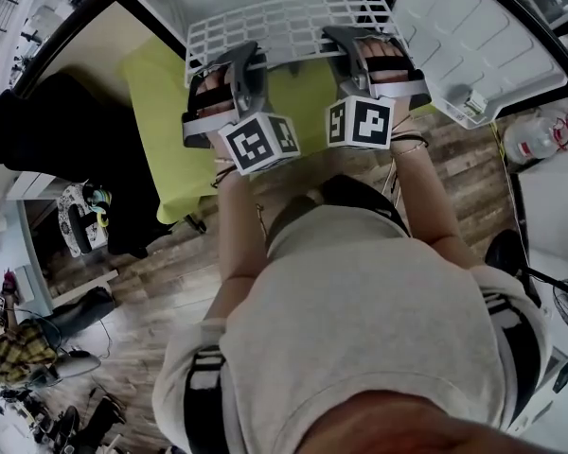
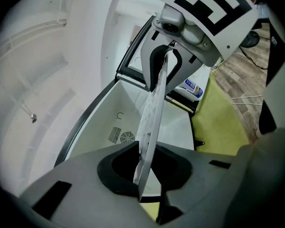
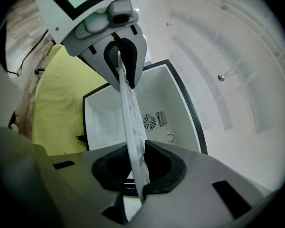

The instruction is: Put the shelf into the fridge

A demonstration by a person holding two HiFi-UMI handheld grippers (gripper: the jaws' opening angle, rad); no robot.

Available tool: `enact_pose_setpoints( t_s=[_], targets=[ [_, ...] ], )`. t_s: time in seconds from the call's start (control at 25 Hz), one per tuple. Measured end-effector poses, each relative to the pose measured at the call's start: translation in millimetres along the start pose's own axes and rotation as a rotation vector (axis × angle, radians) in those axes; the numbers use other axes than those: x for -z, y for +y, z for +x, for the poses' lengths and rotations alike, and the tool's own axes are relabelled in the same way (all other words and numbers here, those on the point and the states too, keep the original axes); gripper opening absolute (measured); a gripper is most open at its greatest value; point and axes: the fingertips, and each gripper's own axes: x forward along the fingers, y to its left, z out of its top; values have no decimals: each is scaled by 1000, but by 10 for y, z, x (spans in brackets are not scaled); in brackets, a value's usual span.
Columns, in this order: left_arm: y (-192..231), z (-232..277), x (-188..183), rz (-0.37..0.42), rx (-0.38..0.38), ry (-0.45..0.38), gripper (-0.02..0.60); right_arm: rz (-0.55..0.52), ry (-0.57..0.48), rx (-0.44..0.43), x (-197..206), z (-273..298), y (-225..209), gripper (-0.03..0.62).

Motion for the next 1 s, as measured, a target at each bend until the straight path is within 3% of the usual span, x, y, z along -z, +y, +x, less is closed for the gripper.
enact_pose_setpoints(
  t_s=[1.0],
  targets=[
    [76,170,4,-2,-14,97,66,14,-94,-49,59,329,-77,67]
  ],
)
